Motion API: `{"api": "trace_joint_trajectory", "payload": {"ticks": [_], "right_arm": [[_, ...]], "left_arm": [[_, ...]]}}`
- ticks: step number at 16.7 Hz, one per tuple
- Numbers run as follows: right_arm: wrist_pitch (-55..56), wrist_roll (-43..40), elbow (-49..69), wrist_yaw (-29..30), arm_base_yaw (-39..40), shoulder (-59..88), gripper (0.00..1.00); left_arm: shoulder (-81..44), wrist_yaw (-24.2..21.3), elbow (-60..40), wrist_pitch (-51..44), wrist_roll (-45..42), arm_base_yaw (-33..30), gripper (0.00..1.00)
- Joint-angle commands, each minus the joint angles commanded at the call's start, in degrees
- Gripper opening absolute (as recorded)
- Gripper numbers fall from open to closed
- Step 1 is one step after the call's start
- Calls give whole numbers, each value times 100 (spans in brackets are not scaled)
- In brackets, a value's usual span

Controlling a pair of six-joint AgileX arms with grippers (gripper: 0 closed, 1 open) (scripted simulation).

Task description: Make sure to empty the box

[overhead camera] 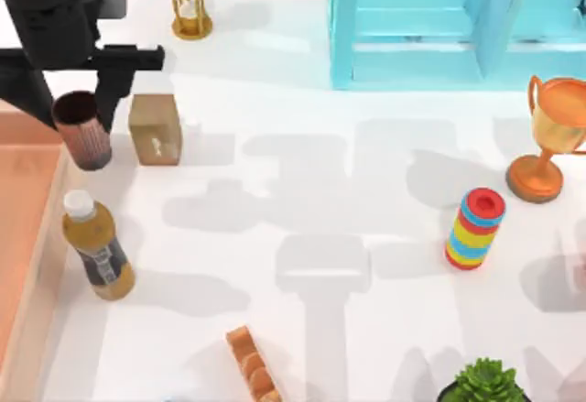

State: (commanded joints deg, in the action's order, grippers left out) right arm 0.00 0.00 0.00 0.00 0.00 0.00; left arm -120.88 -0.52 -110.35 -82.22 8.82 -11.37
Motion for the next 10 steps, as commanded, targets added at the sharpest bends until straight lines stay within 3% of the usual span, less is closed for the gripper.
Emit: {"api": "trace_joint_trajectory", "payload": {"ticks": [6, 10], "right_arm": [[0, 0, 0, 0, 0, 0, 100], [0, 0, 0, 0, 0, 0, 100]], "left_arm": [[-678, 91, -233, 478, 2019, -1932, 0], [-808, 71, -339, 713, 2575, -2487, 0]]}}
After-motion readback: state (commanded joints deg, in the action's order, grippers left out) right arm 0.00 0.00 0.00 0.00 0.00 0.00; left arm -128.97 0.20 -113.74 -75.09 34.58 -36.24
